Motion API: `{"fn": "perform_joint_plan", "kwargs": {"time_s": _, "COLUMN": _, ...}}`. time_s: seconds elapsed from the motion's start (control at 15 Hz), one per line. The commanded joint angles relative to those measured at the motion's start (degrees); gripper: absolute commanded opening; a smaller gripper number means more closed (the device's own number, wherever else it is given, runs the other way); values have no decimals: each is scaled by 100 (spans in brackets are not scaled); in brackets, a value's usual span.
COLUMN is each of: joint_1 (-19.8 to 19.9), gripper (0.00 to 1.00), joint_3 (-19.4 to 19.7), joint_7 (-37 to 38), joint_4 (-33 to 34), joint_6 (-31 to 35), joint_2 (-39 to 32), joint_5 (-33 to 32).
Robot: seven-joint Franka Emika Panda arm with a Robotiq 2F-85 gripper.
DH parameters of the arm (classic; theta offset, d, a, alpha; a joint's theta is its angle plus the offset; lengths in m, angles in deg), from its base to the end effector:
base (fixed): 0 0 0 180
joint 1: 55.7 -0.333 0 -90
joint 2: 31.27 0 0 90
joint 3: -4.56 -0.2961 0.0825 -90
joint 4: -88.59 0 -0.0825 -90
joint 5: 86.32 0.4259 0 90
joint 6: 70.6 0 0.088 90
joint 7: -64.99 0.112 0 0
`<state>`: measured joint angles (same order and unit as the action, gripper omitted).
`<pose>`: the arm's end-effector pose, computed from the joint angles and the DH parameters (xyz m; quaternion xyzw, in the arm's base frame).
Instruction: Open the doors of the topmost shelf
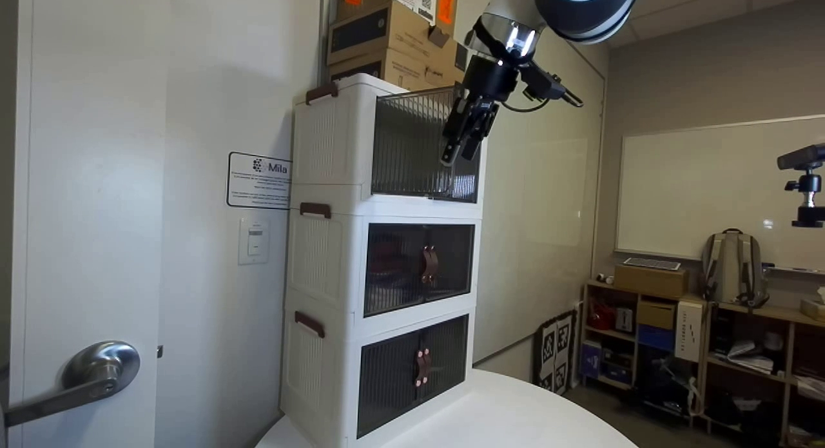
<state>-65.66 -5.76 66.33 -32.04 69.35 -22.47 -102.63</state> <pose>0.5557 0.2074 0.4978 0.9318 0.2422 0.2578 0.0813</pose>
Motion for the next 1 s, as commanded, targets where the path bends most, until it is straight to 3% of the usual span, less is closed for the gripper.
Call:
{"fn": "perform_joint_plan", "kwargs": {"time_s": 0.0, "joint_1": -118, "gripper": 94, "joint_3": 58, "joint_7": -1124, "joint_4": -14, "joint_6": -93, "joint_2": 108, "joint_5": 457}}
{"fn": "perform_joint_plan", "kwargs": {"time_s": 0.93, "joint_1": -627, "gripper": 96, "joint_3": 142, "joint_7": -4623, "joint_4": 668, "joint_6": -657, "joint_2": 49, "joint_5": 2498}}
